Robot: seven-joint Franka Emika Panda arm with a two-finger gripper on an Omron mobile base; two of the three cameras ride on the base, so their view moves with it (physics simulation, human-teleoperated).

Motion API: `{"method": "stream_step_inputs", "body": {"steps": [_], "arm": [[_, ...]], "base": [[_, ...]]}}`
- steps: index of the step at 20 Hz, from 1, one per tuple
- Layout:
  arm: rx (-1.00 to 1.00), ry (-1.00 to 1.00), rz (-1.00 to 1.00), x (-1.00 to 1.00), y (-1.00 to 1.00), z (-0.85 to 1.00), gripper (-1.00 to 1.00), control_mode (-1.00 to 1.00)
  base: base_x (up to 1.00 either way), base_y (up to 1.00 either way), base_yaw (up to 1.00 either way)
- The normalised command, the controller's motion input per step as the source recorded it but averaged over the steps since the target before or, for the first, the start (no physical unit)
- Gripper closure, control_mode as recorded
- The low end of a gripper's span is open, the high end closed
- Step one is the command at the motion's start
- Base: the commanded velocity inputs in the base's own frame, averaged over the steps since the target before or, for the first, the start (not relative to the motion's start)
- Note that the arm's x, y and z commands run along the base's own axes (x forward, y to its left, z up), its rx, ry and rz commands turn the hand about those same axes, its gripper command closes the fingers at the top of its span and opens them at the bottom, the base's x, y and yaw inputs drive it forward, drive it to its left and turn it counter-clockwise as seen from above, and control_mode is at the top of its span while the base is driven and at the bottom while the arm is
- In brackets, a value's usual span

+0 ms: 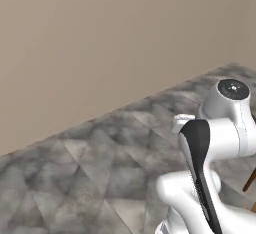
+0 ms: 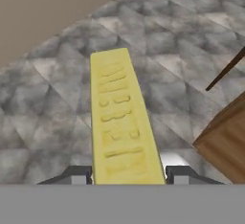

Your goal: Retrieve the butter from the fridge and place it on a plate on the dining table. Then retrieve the butter knife by the fridge and place it near the plate.

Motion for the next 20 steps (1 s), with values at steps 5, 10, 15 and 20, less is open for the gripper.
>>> {"method": "stream_step_inputs", "body": {"steps": [5, 10, 15, 20], "arm": [[0.0, 0.0, 0.0, 0.0, 0.0, 0.0, 1.0, 1.0], [0.0, 0.0, 0.0, 0.0, 0.0, 0.0, 1.0, 1.0], [0.0, 0.0, 0.0, 0.0, 0.0, 0.0, 1.0, 1.0], [0.0, 0.0, 0.0, 0.0, 0.0, 0.0, 1.0, 1.0]], "base": [[0.88, 0.73, -0.69], [0.89, 0.63, -0.71], [0.86, 0.71, -0.71], [1.0, 0.61, -0.66]]}}
